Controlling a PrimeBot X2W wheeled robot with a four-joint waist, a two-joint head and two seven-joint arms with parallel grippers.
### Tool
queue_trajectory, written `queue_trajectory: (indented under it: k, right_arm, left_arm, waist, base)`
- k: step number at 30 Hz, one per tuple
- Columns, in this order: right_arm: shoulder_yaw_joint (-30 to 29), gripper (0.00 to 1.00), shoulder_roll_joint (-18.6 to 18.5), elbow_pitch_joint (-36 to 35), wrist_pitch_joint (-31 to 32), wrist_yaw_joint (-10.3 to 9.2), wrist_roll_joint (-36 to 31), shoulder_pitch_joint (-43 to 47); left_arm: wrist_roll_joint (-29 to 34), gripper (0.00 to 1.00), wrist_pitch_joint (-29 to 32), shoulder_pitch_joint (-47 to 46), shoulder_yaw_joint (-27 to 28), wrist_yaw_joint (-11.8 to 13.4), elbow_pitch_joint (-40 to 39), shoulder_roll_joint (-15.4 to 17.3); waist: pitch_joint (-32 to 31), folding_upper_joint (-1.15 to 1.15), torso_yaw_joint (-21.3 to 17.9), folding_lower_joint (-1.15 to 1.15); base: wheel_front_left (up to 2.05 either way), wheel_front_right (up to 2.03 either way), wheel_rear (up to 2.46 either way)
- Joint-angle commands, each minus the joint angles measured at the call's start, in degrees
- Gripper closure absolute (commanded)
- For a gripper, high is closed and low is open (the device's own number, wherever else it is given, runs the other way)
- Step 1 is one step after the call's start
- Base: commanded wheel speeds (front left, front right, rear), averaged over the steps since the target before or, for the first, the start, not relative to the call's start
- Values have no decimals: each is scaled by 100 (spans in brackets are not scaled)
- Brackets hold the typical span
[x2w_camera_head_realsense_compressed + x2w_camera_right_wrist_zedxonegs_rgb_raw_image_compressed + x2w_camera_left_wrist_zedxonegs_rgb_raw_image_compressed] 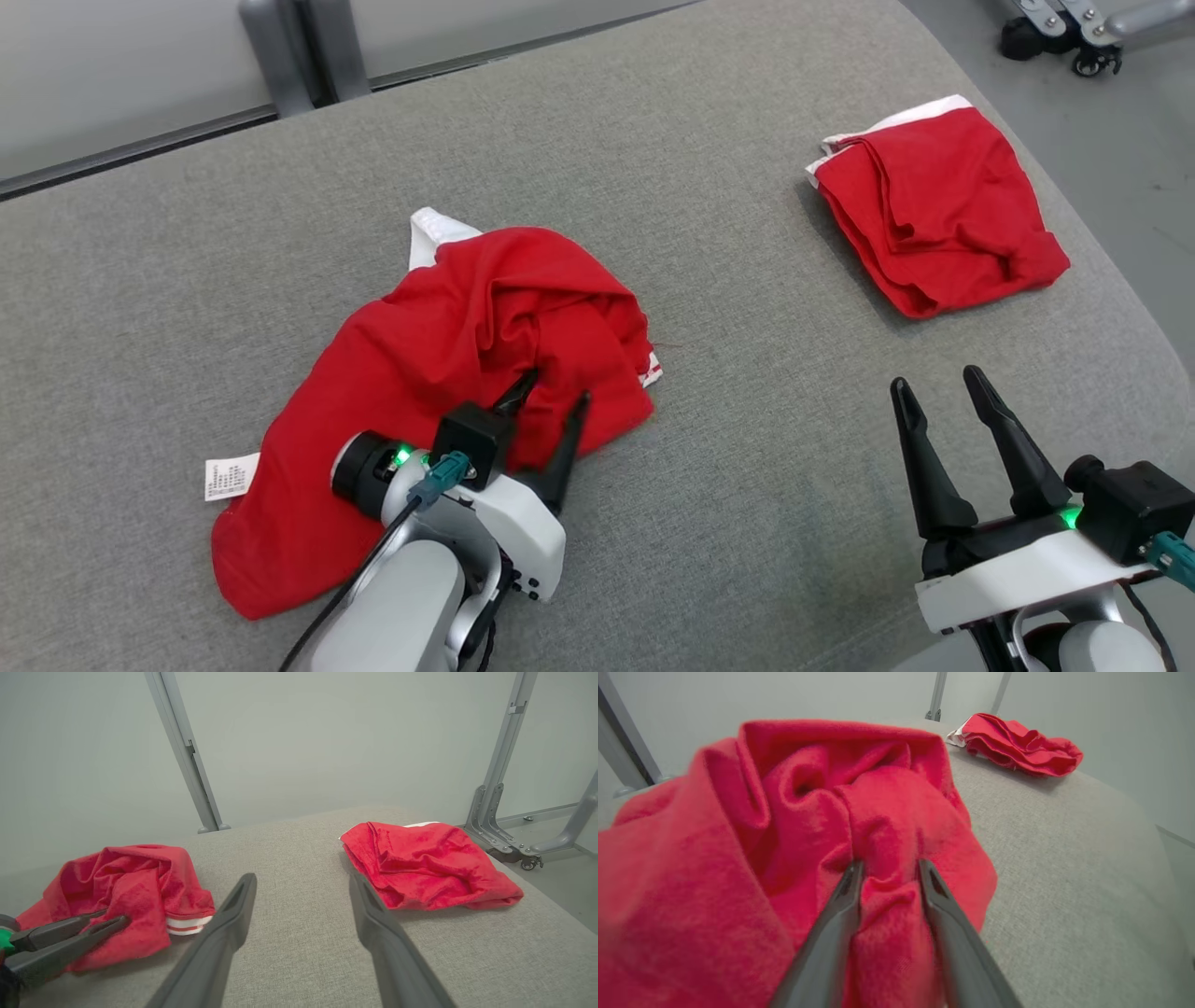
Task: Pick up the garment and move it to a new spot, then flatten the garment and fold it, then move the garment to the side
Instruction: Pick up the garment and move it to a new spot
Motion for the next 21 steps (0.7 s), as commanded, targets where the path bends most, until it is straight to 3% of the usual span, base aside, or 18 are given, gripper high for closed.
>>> queue_trajectory:
  k: [1, 10, 14, 21]
  right_arm:
    - [-16, 0, -1, 35, -62, 0, 38, -69]
    - [-119, 0, -116, 129, -80, 0, -23, -49]
    - [-190, 0, -139, 76, 23, 0, -90, 93]
    - [-301, 0, -156, -109, 235, 0, -172, 402]
  left_arm:
    - [-128, 0, -115, -115, -79, -6, 33, 14]
    - [-425, 0, -672, 19, -379, 232, -347, 18]
    - [-426, 0, -714, 301, -115, 414, -781, 121]
    - [-440, 0, -708, 1092, 862, 934, -1684, 511]
  waist:
    - [54, 0, -54, 0]
    - [-352, 0, 471, 0]
    - [-628, 0, 813, 0]
    - [-1050, 0, 1497, 0]
  base:
    - [0, 0, 0]
    - [0, 0, 0]
    - [0, 0, 0]
    - [0, 0, 0]
